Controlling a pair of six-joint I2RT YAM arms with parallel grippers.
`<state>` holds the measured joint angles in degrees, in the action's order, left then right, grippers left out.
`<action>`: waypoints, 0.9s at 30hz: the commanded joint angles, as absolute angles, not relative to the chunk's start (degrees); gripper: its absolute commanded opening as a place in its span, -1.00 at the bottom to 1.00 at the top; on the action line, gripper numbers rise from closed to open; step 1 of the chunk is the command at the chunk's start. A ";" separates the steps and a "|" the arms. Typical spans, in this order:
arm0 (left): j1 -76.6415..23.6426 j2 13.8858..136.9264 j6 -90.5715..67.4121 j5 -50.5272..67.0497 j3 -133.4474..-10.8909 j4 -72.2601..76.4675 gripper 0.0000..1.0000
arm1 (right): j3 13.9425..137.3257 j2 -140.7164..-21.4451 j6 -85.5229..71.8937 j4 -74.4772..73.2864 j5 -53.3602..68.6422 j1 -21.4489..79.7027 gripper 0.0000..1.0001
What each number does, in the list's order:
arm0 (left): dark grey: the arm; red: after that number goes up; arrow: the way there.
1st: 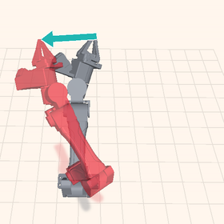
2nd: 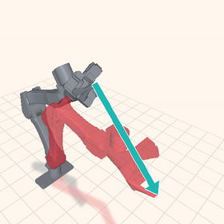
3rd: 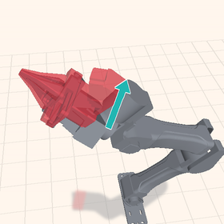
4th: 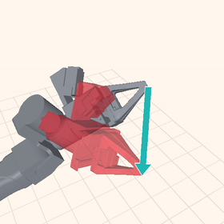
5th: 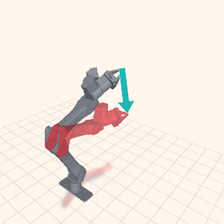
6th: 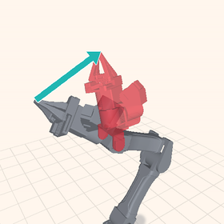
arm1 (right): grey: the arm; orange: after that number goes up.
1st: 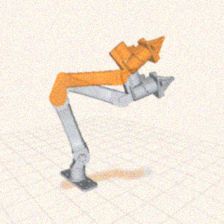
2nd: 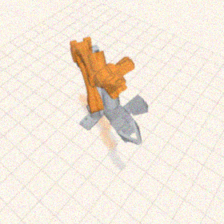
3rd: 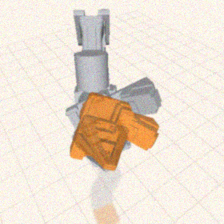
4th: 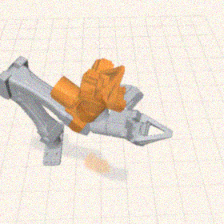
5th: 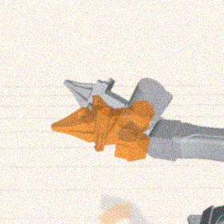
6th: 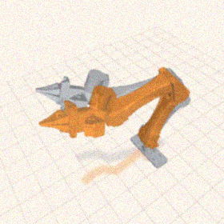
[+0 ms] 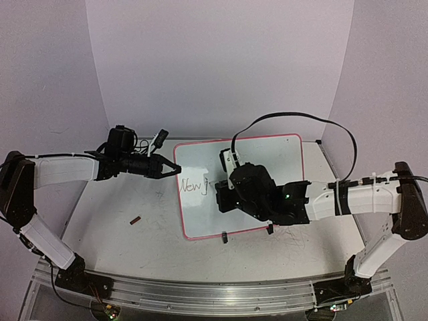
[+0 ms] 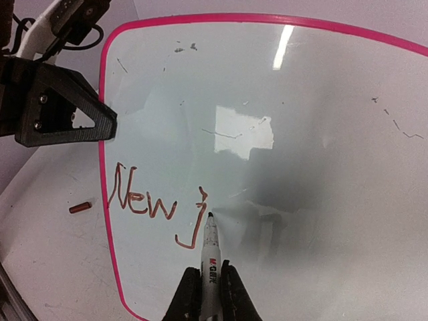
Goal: Write a sentence on the whiteboard
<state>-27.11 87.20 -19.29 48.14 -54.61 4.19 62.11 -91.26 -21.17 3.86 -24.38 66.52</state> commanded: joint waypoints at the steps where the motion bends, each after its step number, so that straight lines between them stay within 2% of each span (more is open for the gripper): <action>1: -27.88 86.57 -18.98 49.39 -54.80 5.20 -0.81 | 63.80 -92.93 -20.77 5.36 -25.76 66.37 -1.00; 27: -27.85 86.31 -18.98 49.40 -54.81 5.23 -0.81 | 64.35 -93.08 -19.61 5.63 -27.90 66.28 -1.00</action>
<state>-27.11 87.20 -19.28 48.07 -54.61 4.19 62.46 -92.55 -20.02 3.92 -26.15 66.54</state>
